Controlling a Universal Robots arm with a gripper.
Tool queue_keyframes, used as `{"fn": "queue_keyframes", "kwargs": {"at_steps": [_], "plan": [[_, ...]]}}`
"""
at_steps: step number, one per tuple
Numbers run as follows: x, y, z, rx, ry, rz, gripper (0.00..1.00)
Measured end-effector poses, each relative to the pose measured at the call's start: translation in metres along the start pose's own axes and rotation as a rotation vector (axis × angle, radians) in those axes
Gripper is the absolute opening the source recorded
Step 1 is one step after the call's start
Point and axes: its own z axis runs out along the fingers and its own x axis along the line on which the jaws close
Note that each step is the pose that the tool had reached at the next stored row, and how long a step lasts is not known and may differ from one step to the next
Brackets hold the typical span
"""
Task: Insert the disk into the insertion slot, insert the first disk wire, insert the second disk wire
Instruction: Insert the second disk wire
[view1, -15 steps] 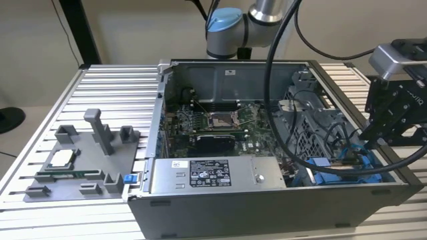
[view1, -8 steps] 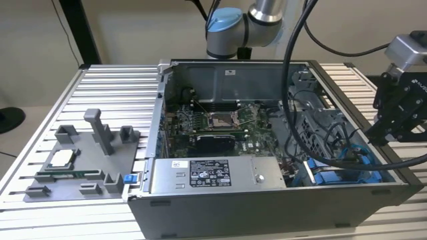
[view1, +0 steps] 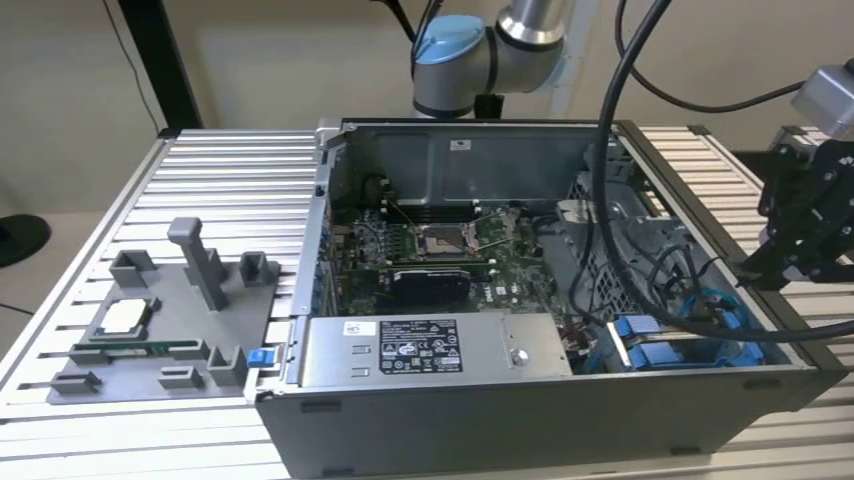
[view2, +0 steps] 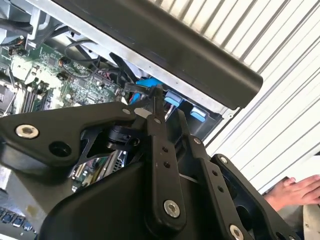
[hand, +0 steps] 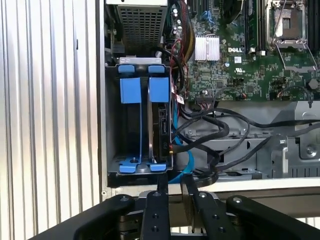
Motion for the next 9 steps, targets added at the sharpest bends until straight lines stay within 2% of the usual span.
{"fn": "queue_keyframes", "kwargs": {"at_steps": [4,6,7,9], "plan": [[0.0001,-0.0026,0.0021,-0.0011,-0.0014,-0.010,1.00],[0.0003,-0.0033,0.0036,-0.0015,-0.0073,-0.012,1.00],[0.0003,-0.0035,0.0041,-0.0019,-0.0143,-0.013,0.00],[0.0003,-0.0042,0.0046,-0.0029,-0.0334,-0.017,0.00]]}}
